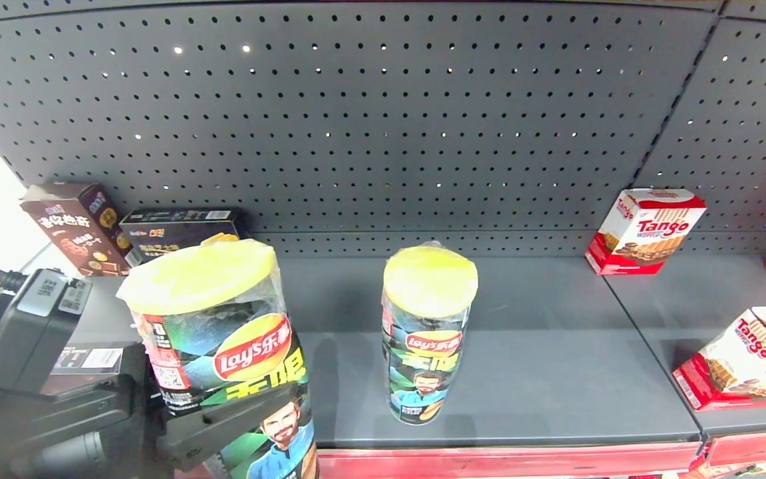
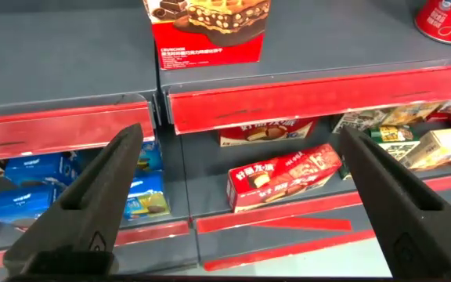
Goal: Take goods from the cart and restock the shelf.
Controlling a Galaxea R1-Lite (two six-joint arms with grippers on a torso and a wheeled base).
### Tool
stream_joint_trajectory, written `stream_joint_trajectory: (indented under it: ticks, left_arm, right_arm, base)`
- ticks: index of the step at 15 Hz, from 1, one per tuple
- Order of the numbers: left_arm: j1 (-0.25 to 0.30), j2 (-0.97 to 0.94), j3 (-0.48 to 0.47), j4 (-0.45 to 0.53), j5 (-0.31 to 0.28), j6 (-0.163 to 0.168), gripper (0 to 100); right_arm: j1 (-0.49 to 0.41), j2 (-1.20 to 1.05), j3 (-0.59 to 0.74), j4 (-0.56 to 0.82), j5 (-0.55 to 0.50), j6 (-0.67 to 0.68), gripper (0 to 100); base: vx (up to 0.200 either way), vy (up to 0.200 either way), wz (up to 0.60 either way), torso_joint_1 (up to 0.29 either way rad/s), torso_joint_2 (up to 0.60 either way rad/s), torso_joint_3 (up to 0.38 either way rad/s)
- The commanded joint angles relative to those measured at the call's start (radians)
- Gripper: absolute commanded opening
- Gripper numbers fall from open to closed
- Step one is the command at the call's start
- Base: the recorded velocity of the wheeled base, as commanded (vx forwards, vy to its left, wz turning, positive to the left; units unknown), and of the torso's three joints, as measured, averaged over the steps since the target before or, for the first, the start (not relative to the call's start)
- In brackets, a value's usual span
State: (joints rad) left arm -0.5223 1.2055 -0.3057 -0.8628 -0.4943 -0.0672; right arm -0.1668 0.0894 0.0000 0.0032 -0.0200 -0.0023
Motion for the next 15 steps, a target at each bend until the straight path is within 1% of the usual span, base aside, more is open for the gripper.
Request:
stream_joint_trajectory:
  ticks: [1,2,3,5,6,8,9,10,11,12,13,14,15]
  left_arm:
    - [-0.004,0.035,-0.035,-0.004,-0.001,0.000,0]
    - [-0.004,0.035,-0.035,-0.004,-0.001,0.000,0]
    - [-0.022,0.068,-0.101,-0.005,-0.003,0.000,0]
    - [-0.015,0.124,-0.179,-0.002,-0.003,0.000,0]
    - [-0.005,0.161,-0.217,-0.009,-0.003,0.000,0]
    - [0.036,0.195,-0.271,0.002,-0.006,0.004,0]
    - [0.048,0.206,-0.276,0.005,-0.007,0.006,0]
    - [0.074,0.224,-0.277,-0.001,-0.007,0.010,0]
    - [0.131,0.252,-0.294,-0.004,-0.009,0.038,0]
    - [0.166,0.301,-0.325,-0.016,-0.024,0.066,0]
    - [0.189,0.319,-0.337,-0.036,-0.064,0.075,0]
    - [0.220,0.353,-0.345,-0.065,-0.119,0.092,0]
    - [0.240,0.391,-0.366,-0.064,-0.148,0.133,0]
  right_arm:
    - [0.001,0.007,0.000,0.000,0.000,-0.001,100]
    - [0.001,0.007,0.000,0.000,0.000,-0.001,100]
    - [0.000,0.007,0.000,0.000,0.000,-0.001,100]
    - [0.001,0.007,0.000,0.000,-0.001,-0.001,100]
    - [0.000,0.007,0.000,0.000,-0.001,-0.001,100]
    - [0.001,0.007,0.000,0.000,0.000,-0.001,100]
    - [0.001,0.007,0.000,0.000,-0.001,-0.001,100]
    - [0.000,0.007,0.000,0.000,0.000,-0.001,100]
    - [0.000,0.007,0.000,0.000,0.000,-0.001,100]
    - [0.000,0.007,0.000,0.000,-0.001,-0.001,100]
    - [0.001,0.007,0.000,0.000,-0.001,-0.001,100]
    - [0.000,0.007,0.000,0.000,-0.001,-0.001,100]
    - [0.000,0.007,0.000,0.000,0.000,-0.001,100]
  base:
    - [0.000,0.000,0.00,0.000,0.00,0.000]
    - [0.000,0.000,0.00,0.000,0.00,0.000]
    - [0.000,0.000,0.00,0.000,0.00,0.000]
    - [0.000,0.000,0.00,0.000,0.00,0.000]
    - [0.000,0.000,0.00,0.000,0.00,0.000]
    - [0.000,0.000,0.00,0.000,0.00,0.000]
    - [0.000,0.000,0.00,0.000,0.00,0.000]
    - [0.000,0.000,0.00,0.000,0.00,0.000]
    - [0.000,0.000,0.00,0.000,0.00,0.000]
    - [0.000,0.000,0.00,0.000,0.00,0.000]
    - [0.000,0.000,0.00,0.000,0.00,0.000]
    - [0.000,0.000,0.00,0.000,0.00,0.000]
    - [0.000,0.000,0.00,0.000,0.00,0.000]
